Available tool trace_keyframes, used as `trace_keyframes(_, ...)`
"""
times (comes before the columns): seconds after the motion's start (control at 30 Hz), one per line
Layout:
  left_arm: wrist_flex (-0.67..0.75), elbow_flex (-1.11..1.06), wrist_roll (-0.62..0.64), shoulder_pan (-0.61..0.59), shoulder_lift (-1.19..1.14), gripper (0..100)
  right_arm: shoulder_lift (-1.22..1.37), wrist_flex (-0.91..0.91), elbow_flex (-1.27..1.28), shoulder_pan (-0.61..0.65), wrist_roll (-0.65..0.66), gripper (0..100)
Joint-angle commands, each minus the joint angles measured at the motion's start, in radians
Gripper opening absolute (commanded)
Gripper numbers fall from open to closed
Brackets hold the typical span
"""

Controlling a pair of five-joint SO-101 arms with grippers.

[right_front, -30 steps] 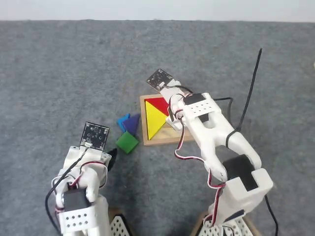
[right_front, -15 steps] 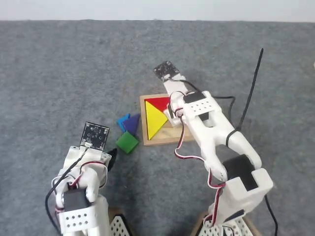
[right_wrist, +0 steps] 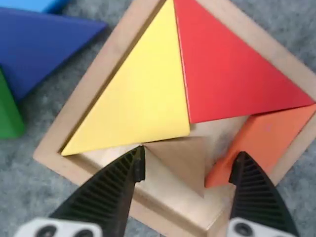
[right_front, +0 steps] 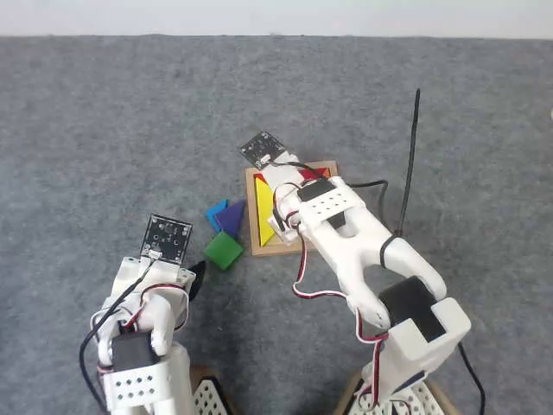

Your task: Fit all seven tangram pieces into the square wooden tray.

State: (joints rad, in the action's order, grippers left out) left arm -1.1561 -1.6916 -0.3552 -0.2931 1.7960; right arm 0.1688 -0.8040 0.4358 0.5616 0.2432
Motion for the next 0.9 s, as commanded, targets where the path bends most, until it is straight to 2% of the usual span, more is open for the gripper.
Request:
trace_keyframes(0.0, 0.005, 0.008, 0.002, -0.008, 0.018, 30, -0.058, -0.053, -0.002, 0.007, 0.041, 27.7)
trace_keyframes(0.3, 0.005, 0.008, 0.002, -0.008, 0.018, 30, -0.166, 0.016, 0.135, 0.007, 0.123, 27.7)
trace_keyframes(0.47, 0.005, 0.008, 0.002, -0.008, 0.018, 30, -0.185, 0.096, 0.133, -0.031, 0.043, 27.7)
trace_keyframes(0.73, 0.005, 0.008, 0.002, -0.008, 0.018, 30, 0.054, 0.101, -0.058, -0.094, 0.075, 27.7)
trace_keyframes(0.87, 0.005, 0.008, 0.002, -0.008, 0.018, 30, 0.145, 0.031, -0.204, -0.104, 0.077, 27.7)
